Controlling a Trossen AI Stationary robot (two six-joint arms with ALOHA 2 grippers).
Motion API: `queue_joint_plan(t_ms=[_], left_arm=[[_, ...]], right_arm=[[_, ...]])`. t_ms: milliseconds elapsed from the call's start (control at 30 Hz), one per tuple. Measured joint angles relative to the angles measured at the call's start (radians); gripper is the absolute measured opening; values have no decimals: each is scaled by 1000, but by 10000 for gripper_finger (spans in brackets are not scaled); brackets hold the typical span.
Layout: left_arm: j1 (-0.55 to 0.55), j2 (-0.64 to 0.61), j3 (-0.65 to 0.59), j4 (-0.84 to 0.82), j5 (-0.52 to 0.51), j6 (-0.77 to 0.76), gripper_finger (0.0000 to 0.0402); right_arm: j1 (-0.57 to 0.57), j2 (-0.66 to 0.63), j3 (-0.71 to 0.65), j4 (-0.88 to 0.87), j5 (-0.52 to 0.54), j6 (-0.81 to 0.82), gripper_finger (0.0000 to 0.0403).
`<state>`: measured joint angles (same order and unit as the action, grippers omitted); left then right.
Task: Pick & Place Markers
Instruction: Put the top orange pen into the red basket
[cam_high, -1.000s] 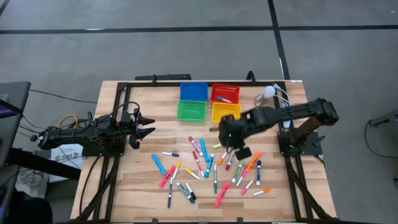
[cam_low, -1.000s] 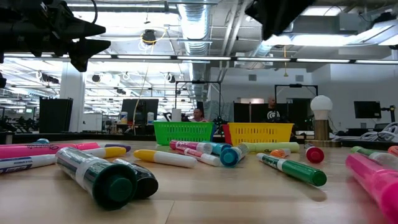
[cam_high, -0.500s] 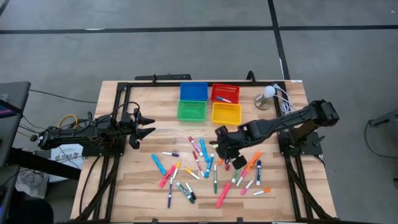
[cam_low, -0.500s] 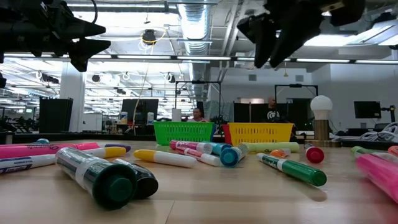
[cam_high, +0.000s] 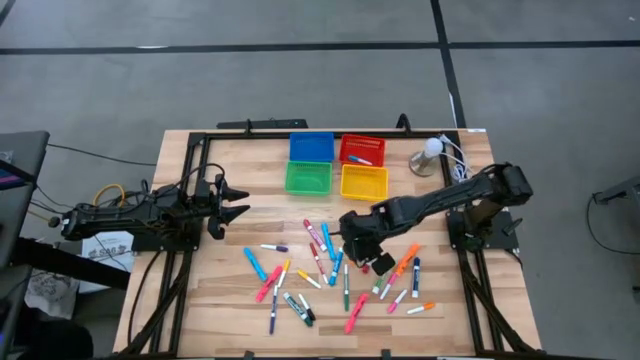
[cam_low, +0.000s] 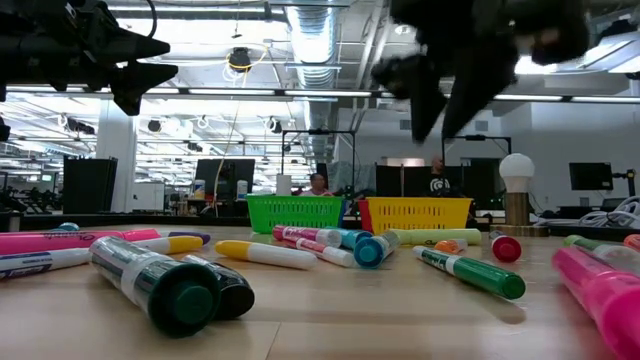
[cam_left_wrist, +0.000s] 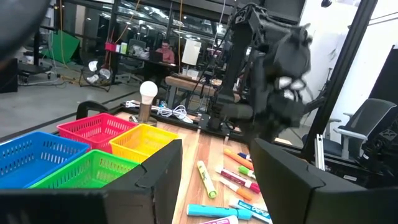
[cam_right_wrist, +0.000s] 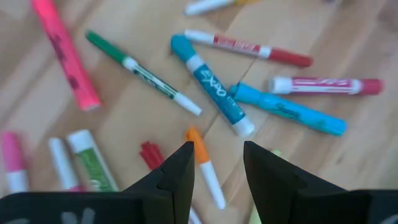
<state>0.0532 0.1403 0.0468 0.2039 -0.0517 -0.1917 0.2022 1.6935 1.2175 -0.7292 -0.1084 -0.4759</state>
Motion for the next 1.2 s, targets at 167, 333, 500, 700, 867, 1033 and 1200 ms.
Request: queue_joint_plan(t_ms=[167,333,500,700,867,1033,1200], left_arm=[[0,12,0,3,0,0,191],[0,28,0,1,0,0,191],[0,55,0,2,0,0,191],[0,95,0,3,0,0,191],[-1,117,0,13,0,-8,191],[-1,124,0,21,0,-2,191],[-1,124,0,21,0,6,191]], right_arm=[[-8,95,0,7,2,-55,129],[-18,131,-1,-29,-9,-93,129],[-13,145,-1,-43,-24,-134,129],[-1,164,0,-22,-20,-111,129],[-2,183,1,21,11,-101,129],[-9,205,1,12,10,-101,129],[-8,226,1,13,10,-101,129]])
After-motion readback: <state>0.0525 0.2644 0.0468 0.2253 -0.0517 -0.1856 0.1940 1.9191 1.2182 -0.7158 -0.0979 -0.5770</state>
